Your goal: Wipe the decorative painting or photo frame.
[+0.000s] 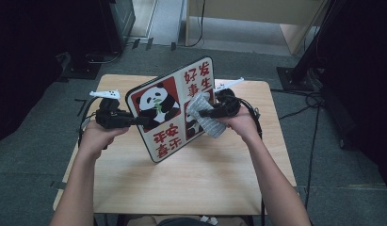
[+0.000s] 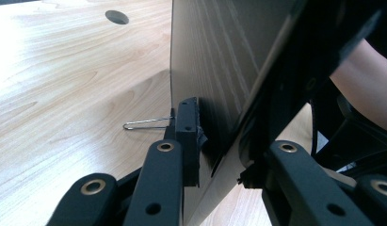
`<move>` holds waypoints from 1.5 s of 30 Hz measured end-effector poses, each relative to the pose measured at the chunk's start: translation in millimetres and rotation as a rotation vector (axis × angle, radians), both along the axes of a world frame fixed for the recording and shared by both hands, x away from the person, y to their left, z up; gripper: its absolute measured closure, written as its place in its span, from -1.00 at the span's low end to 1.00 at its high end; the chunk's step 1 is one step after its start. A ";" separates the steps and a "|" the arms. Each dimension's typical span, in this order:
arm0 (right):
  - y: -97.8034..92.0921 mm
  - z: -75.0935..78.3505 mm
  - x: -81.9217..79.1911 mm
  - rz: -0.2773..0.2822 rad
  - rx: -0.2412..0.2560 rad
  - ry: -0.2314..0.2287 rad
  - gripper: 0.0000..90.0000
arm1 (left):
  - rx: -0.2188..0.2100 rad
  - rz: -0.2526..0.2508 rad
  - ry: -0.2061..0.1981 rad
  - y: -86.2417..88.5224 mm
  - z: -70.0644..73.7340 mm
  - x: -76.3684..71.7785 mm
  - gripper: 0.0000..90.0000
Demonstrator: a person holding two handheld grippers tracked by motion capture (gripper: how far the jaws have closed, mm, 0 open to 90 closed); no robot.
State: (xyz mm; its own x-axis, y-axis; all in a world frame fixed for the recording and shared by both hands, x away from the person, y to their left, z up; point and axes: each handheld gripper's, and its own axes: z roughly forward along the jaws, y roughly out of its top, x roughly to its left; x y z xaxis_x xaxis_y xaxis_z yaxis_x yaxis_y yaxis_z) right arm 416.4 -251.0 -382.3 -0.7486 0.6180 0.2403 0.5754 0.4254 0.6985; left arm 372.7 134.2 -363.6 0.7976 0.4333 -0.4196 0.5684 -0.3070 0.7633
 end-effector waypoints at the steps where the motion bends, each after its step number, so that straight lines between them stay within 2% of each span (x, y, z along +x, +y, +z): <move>1: -0.3 -1.6 0.2 0.004 -0.001 -0.006 0.44 | 0.000 0.000 0.000 -0.1 0.0 -0.1 0.66; 6: -1.3 -7.3 -0.3 -0.002 -0.012 0.013 0.44 | 0.003 -0.001 -0.001 -0.2 0.3 -0.3 0.66; 15: -2.9 -17.4 -1.1 -0.003 -0.014 0.013 0.43 | 0.004 -0.003 -0.001 0.0 0.3 -0.3 0.66; 30: -4.2 -36.1 -4.0 -0.006 -0.022 0.044 0.42 | 0.003 0.001 0.010 -0.2 0.3 -0.4 0.66; 45: -8.5 -54.2 -6.1 -0.014 -0.043 0.087 0.42 | 0.010 0.000 -0.015 -0.6 0.8 -2.0 0.65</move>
State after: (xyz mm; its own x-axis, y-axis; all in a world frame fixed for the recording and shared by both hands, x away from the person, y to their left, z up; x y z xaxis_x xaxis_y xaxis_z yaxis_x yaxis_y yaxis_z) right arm 410.3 -259.5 -436.5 -0.7175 0.6392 0.2770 0.6389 0.4454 0.6272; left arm 370.7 133.6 -362.8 0.8040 0.4371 -0.4033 0.5568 -0.3150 0.7686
